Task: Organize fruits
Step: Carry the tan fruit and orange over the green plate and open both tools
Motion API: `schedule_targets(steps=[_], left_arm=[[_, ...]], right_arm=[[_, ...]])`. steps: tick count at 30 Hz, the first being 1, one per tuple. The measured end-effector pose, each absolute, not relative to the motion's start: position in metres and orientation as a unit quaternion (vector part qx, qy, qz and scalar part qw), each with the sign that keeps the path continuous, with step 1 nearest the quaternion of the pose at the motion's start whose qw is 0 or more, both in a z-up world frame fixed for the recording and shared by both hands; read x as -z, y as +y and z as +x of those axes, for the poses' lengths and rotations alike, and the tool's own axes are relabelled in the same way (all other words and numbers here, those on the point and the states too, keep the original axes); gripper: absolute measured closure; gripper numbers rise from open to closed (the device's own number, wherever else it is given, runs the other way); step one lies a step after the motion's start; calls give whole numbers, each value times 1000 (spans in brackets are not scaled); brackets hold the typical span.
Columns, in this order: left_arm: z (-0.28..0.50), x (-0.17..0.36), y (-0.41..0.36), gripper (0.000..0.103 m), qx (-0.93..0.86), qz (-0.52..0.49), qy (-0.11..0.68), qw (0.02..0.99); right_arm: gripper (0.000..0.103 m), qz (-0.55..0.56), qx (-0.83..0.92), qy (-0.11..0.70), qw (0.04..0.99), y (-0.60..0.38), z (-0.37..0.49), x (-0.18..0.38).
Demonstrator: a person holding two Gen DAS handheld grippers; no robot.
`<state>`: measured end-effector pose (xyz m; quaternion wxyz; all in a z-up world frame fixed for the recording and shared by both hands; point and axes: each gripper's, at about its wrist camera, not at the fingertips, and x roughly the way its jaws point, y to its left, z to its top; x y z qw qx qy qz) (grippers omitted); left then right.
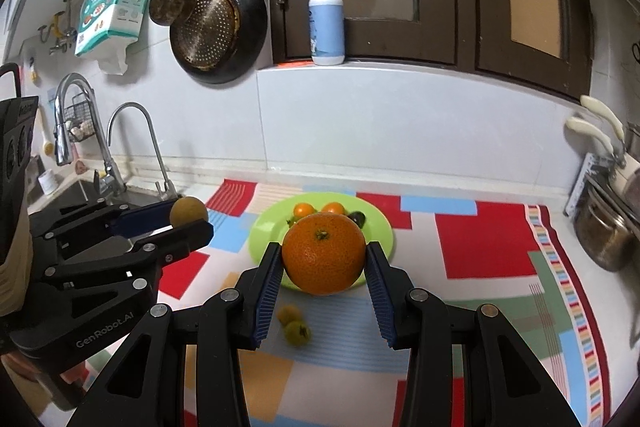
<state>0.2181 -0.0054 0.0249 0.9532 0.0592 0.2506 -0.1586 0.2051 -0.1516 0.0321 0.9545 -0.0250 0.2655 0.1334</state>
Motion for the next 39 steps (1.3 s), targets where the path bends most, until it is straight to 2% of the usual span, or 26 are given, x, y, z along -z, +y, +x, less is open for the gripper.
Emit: schedule_targets(steps=[17,39], left_arm=[[279,-19,1,73,153,46,264,951],[360,43,4,73,156,32,334,929]], right_arm=[[60,-41,-159,266,950,-136,265,-33],[60,-45,-169,336,926,-132,353,25]])
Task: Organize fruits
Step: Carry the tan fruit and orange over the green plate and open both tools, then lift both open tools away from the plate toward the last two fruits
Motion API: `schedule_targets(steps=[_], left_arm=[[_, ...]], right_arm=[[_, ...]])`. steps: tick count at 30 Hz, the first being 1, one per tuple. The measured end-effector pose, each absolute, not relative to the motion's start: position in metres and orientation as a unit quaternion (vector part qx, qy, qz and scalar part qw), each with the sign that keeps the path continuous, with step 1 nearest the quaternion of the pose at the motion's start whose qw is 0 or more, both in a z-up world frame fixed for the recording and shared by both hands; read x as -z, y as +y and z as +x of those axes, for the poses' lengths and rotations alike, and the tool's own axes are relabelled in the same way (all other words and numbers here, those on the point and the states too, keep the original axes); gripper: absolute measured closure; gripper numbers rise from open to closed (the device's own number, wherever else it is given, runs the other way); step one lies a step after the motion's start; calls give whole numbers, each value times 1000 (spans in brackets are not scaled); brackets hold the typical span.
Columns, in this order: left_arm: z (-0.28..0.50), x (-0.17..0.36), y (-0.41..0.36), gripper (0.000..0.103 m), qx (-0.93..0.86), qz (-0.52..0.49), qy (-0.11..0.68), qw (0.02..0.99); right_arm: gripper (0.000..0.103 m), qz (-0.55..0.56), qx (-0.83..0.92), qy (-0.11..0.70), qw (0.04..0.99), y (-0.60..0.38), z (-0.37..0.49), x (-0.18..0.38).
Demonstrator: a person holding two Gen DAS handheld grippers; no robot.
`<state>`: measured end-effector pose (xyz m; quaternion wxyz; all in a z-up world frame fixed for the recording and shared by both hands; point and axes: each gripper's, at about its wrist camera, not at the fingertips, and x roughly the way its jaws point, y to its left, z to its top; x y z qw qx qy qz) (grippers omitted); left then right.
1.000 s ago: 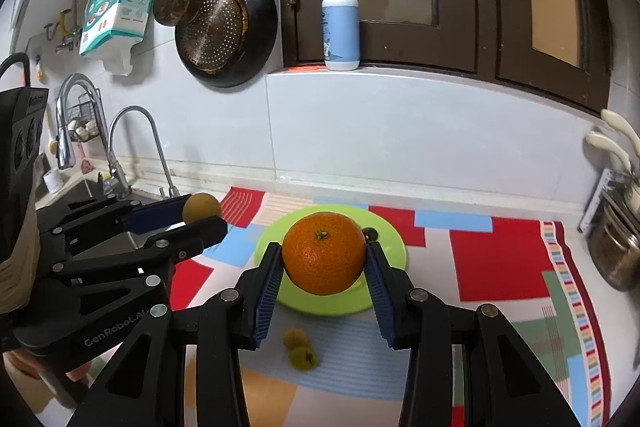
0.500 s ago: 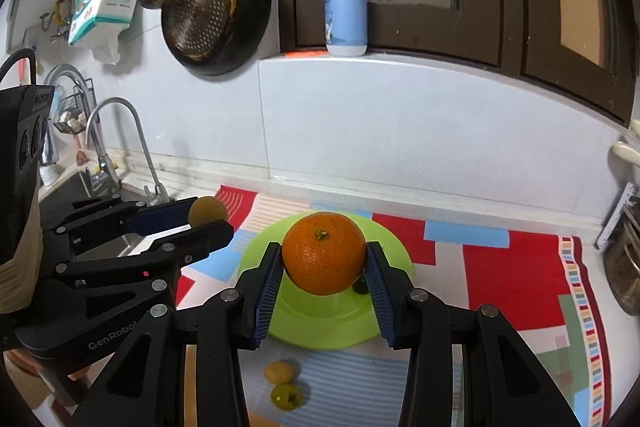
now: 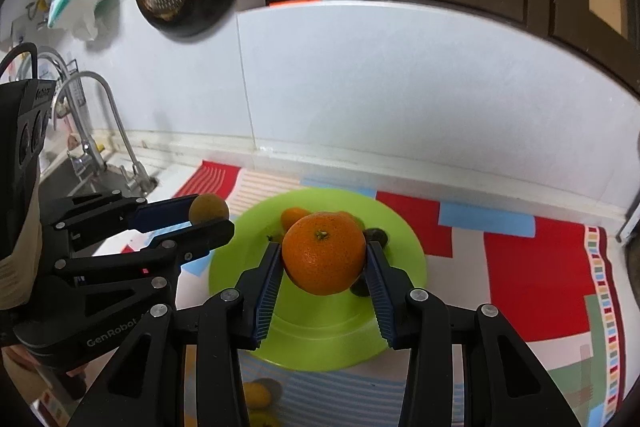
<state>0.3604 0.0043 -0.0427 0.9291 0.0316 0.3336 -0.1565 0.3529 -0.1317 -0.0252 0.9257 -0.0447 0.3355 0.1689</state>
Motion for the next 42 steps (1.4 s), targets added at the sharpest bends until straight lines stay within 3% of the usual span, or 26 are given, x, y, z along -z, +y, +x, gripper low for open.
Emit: schedule_targets(steps=[21,25,28,42], left_arm=[[395,98,3,73,168,28,403,899],[396,98,2,72,170,29,401,900],[396,96,4,63,167,29,397,902],[361,56,12,61,153,49,348,924]], right_arm=[[60,-44,-174,400,899,-128,386,78],[60,-42,-173,403,898,-129,388,79],[59,-39,-171,405,897,-129,388,79],[56,-46,-161,363,917,-134,362,47]])
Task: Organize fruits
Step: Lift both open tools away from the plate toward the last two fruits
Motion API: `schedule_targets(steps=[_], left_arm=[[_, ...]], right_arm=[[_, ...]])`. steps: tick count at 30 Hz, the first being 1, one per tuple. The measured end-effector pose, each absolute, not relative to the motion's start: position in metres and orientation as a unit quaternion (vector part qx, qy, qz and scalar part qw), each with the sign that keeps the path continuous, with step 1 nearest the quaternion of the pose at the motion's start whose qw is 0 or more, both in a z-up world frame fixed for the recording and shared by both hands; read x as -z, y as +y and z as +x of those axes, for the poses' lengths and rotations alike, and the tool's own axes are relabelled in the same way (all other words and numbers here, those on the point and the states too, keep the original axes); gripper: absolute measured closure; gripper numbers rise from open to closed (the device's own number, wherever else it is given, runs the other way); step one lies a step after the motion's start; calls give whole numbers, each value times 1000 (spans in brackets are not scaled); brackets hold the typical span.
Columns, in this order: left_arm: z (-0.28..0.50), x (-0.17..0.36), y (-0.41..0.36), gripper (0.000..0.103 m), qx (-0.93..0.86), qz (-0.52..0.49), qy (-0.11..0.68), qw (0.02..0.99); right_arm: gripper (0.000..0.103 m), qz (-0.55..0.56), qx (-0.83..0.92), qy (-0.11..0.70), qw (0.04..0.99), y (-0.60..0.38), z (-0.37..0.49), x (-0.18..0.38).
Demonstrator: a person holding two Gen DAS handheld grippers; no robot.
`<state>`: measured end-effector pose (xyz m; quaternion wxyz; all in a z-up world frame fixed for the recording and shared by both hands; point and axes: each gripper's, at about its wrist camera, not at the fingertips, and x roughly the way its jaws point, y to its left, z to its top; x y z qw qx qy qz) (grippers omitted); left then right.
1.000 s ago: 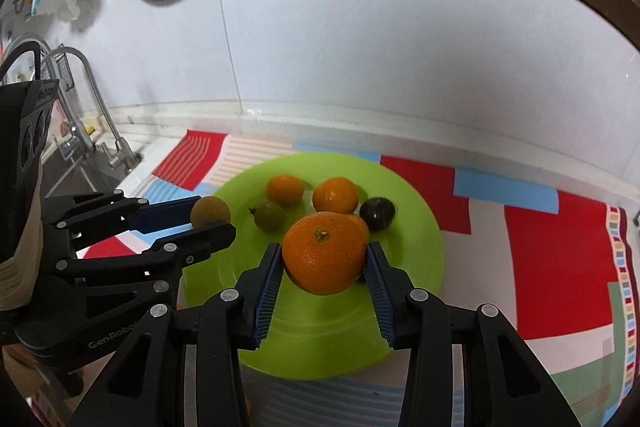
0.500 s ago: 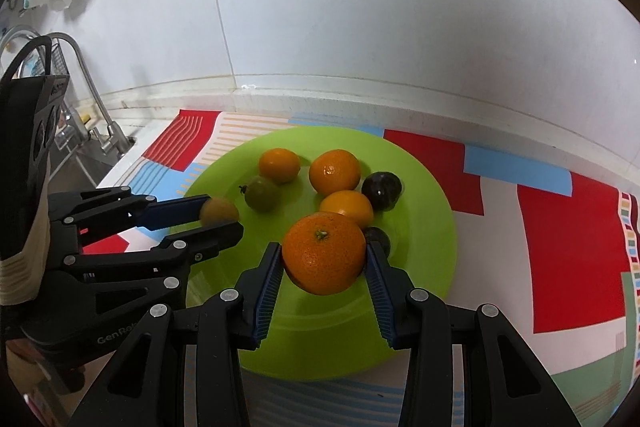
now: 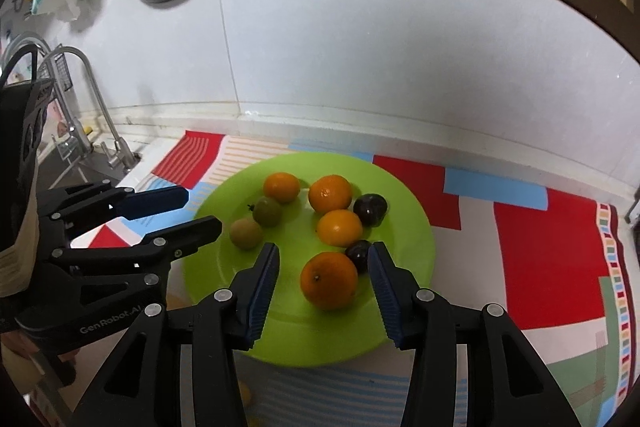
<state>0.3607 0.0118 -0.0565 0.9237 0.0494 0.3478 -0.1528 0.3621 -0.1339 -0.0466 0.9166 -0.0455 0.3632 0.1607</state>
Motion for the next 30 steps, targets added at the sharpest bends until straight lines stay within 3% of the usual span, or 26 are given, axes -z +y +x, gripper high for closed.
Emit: schedule_targets(steps=[14,30], left_arm=[[310,20,15,55,161,53,306,937],[271,24,17,55,163,56,316,933]], right_arm=[[56,-48,-163,330,928,-138,314,15],[56,-57,-181,345,919,-134,278,14]])
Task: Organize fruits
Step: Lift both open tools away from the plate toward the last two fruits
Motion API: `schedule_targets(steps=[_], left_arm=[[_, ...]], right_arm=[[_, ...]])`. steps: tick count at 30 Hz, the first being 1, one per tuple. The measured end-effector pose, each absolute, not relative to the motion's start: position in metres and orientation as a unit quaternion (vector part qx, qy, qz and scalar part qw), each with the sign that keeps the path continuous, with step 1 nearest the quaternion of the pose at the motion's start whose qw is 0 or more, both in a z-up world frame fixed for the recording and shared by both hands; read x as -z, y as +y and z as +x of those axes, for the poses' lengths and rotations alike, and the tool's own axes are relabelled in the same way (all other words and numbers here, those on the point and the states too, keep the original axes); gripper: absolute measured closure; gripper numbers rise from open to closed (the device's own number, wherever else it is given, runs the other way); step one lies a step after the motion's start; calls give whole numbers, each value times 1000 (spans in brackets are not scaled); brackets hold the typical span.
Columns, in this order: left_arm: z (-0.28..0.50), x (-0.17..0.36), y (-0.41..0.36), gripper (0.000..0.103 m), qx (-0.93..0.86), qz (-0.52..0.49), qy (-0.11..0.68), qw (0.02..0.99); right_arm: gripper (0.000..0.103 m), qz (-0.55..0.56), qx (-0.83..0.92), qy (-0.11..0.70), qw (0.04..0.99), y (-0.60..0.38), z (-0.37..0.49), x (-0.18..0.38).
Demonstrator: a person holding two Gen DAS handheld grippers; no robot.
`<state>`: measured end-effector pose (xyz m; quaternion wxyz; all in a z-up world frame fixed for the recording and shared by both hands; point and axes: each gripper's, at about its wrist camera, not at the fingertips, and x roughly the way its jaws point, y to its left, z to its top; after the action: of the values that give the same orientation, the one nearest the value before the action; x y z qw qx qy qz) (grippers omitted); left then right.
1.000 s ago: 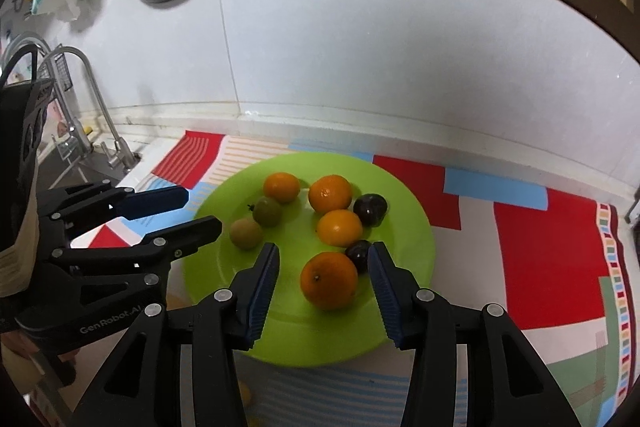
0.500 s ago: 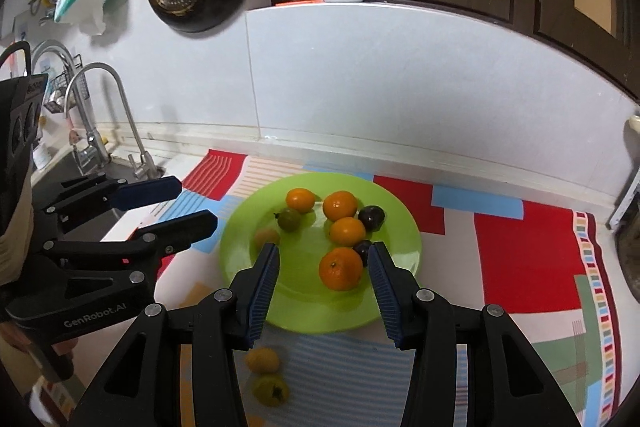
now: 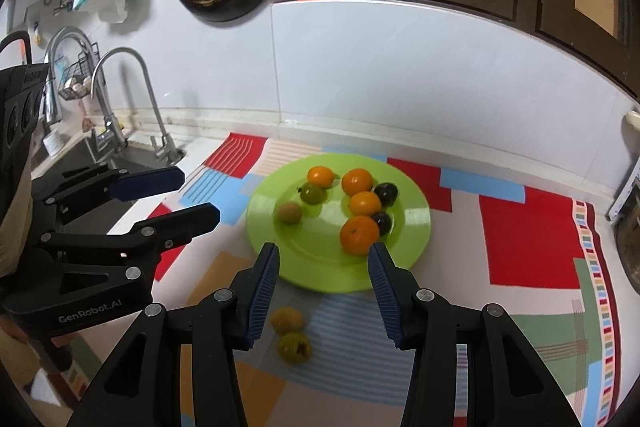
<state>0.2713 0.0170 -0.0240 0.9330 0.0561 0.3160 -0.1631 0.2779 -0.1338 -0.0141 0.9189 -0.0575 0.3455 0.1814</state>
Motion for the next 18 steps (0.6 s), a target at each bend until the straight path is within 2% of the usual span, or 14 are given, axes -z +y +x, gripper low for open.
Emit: schedule_targets(steps=[18], left_arm=[[255,59,2,55,227,138,321,909]], right_arm=[[56,-73,-201,411,886,-126,265,55]])
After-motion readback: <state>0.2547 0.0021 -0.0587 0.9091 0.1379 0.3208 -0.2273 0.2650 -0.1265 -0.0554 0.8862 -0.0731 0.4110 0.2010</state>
